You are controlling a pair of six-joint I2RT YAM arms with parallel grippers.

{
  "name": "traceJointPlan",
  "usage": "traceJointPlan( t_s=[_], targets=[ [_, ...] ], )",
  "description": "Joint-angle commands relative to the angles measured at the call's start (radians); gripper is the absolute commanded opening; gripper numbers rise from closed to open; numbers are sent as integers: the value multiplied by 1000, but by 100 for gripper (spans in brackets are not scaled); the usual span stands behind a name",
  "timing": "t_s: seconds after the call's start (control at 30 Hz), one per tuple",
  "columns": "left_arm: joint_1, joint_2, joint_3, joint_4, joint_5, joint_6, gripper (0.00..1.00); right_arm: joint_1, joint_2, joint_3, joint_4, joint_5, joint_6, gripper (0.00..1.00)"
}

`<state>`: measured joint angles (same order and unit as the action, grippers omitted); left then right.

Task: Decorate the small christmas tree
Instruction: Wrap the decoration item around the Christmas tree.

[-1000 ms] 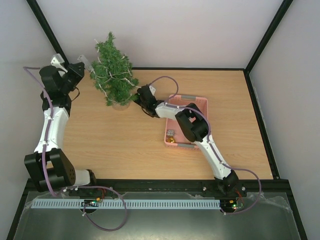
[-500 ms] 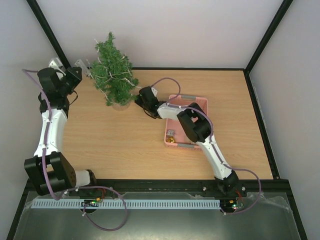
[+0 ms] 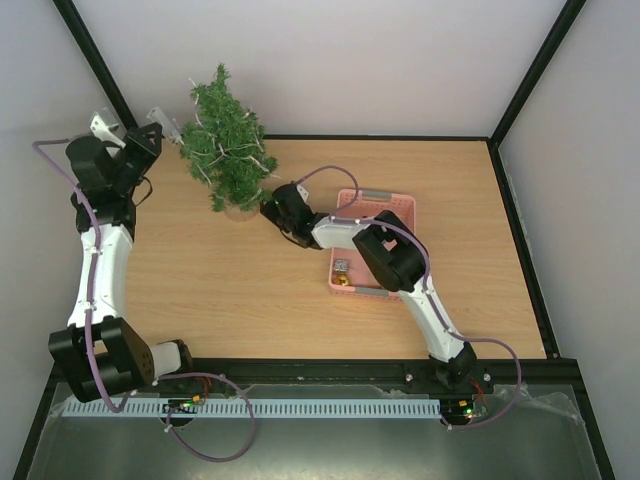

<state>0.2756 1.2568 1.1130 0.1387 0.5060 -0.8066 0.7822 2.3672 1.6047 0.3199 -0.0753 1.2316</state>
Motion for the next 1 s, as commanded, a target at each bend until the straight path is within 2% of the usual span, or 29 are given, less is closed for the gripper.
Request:
traceJointPlan(
  t_s=[0.0,0.3,0.43,0.67,0.8,0.97],
  targets=[
    [6,-53,-15,178,92,-117,2,14,-63,-18,47,17,16,39],
    [32,-55,-30,280,37,-67,2,16,-59,-47,72,10,14,38],
    [40,-56,-22,231,-5,22,2,16,-41,-32,89,-10,30,40],
    [48,-60,-77,198,-19,63,3,19,15,42,70,-27,39,40],
    [47,-57,-98,93,-89,112,2,19,54,72,57,-31,41,39],
    [51,-28,-129,78,-96,127,3,10,106,152,-55,-24,-11,35]
  ],
)
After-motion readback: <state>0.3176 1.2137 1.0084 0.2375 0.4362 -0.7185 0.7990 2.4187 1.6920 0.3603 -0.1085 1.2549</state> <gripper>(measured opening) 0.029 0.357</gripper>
